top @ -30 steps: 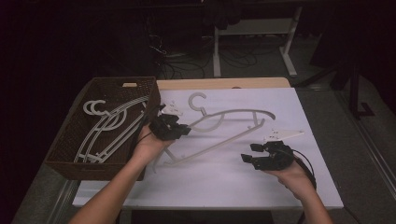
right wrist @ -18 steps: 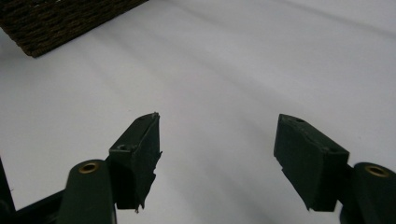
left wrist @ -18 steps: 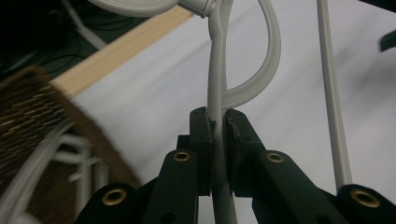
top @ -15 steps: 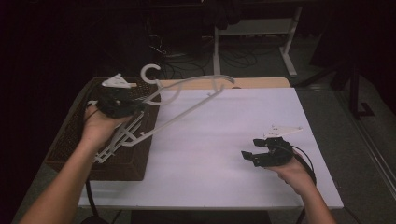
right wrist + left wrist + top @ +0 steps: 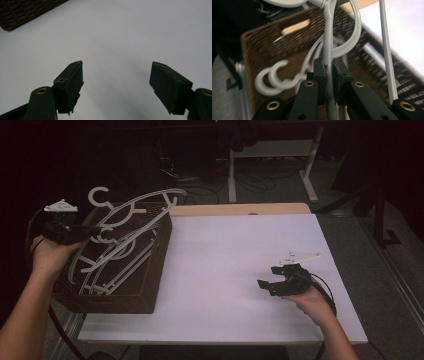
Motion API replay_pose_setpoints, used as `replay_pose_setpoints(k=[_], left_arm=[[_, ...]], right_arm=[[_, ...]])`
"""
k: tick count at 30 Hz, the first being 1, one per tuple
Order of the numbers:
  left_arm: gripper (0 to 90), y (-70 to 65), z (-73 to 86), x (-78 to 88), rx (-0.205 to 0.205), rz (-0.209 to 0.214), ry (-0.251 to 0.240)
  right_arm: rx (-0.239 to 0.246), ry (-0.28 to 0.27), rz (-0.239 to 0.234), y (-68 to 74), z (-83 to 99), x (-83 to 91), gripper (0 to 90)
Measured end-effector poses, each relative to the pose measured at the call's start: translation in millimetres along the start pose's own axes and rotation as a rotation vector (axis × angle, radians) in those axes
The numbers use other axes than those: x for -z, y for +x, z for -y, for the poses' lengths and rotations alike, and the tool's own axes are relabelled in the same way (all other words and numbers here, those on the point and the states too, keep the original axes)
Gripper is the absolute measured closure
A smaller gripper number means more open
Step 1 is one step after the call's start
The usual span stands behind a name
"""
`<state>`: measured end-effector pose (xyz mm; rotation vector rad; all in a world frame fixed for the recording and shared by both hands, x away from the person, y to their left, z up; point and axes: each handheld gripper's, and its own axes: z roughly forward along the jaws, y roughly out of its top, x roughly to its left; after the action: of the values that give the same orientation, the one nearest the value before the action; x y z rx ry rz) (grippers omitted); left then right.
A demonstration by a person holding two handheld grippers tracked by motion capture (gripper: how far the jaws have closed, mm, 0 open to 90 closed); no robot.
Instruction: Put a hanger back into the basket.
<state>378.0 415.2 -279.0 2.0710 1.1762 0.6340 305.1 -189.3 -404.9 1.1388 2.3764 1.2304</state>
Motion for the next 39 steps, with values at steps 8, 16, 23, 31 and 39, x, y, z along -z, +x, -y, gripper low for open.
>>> replay_pose_setpoints(k=[8,16,23,31,39], left_arm=[[82.2,25.5,27.9,1.7,0.035,-0.057,0.035],[82.1,33.2,38.6,-8.2,0.059,-0.077,0.061],[82.1,38.1,45.5,-15.8,0.066,-0.079,0.083],[49.7,32.9,46.4,-19.2,0.097,-0.021,0.006],[33.7,-2.4,24.6,-7.8,0.088,0.118,-0.115]], right_arm=[[-0.002,0.006,0.01,-1.3,0.3,-0.8,25.9],[0.0,0.013,0.015,-0.4,0.7,-1.2,26.0],[0.0,0.009,0.019,-1.1,1.1,0.1,26.0],[0.01,0.001,0.02,-0.1,-3.2,2.0,26.0],[0.021,-0.032,0.002,2.0,-20.1,10.1,25.2]])
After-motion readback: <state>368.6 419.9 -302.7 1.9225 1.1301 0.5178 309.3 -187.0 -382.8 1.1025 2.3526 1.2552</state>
